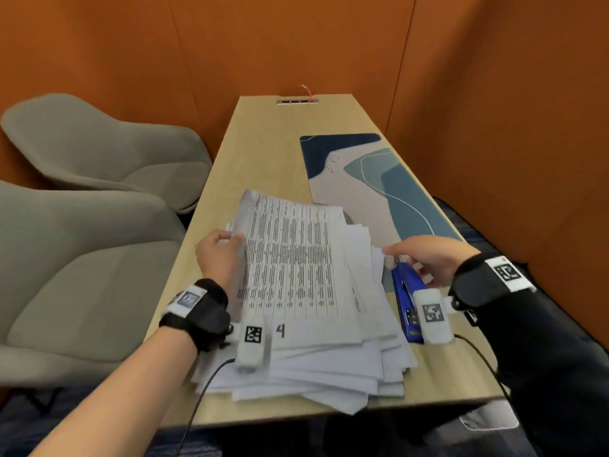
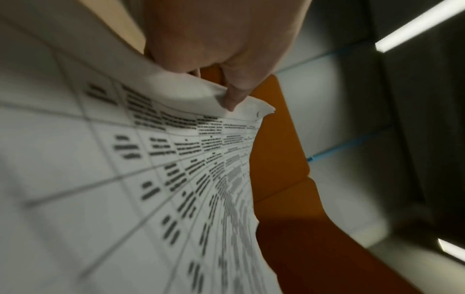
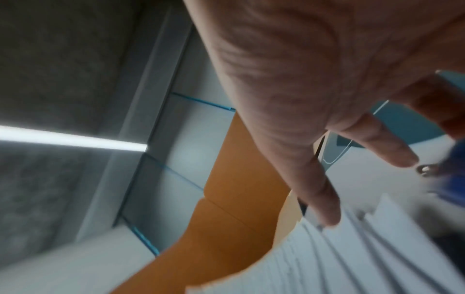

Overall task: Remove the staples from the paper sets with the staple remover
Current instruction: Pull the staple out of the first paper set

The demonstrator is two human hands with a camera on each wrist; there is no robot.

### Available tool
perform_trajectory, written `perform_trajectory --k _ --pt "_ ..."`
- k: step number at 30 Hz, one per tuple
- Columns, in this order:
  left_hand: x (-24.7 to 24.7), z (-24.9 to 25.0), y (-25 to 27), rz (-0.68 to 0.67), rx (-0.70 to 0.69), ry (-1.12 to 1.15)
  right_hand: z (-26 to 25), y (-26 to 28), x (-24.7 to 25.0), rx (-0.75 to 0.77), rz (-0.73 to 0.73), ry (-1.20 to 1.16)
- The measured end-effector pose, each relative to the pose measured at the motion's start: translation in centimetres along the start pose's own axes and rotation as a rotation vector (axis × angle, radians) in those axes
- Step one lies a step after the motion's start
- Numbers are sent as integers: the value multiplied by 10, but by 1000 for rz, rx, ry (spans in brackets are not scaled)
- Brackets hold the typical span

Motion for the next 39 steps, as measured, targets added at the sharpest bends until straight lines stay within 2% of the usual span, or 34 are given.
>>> perform_trajectory --k 2,4,5,8,10,13,16,18,20,26,28,30,32,35,37,39 --pt "4 12 6 15 -127 -70 1 10 -7 26 7 297" --pt "3 19 20 -42 -122 -100 -3 22 -16 69 86 600" --pt "3 16 25 -76 -93 -100 -5 27 -20 89 125 679" --pt "2 6 46 -208 55 -193 -8 39 -26 124 212 760" --pt "7 -2 58 -256 112 -199 0 44 -21 126 226 728" --pt "18 -7 72 -306 133 -159 26 43 -7 86 248 439" --pt "20 -11 91 -507 238 -147 50 42 5 85 299 156" --pt "20 -12 104 -627 287 -131 56 50 11 152 319 -70" --pt "19 -13 112 -655 344 -47 52 65 19 271 315 -318" --pt "24 -25 121 -645 452 72 11 116 30 668 126 -749" --pt "25 -22 124 -689 455 117 2 119 27 707 -9 -1023" --pt "23 -15 122 -706 452 176 -10 125 18 752 -185 -1130" --pt "20 -11 112 -674 473 267 -17 126 6 781 -277 -1107" --pt "13 -7 93 -627 517 458 -25 121 -13 742 -345 -1063" --pt "11 -6 79 -572 539 537 -29 116 -27 679 -249 -770" --pt "6 -7 70 -541 565 521 -38 113 -45 648 -99 -231"
Point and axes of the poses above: each hand's wrist, its own y-axis away from the middle knuckle, its own x-axis out of the back of the hand, z = x × y, the point moved 5 cm from there along -y, towards the middle knuckle, and after that the axes turned 10 degrees about y, right-handed, at the moved point
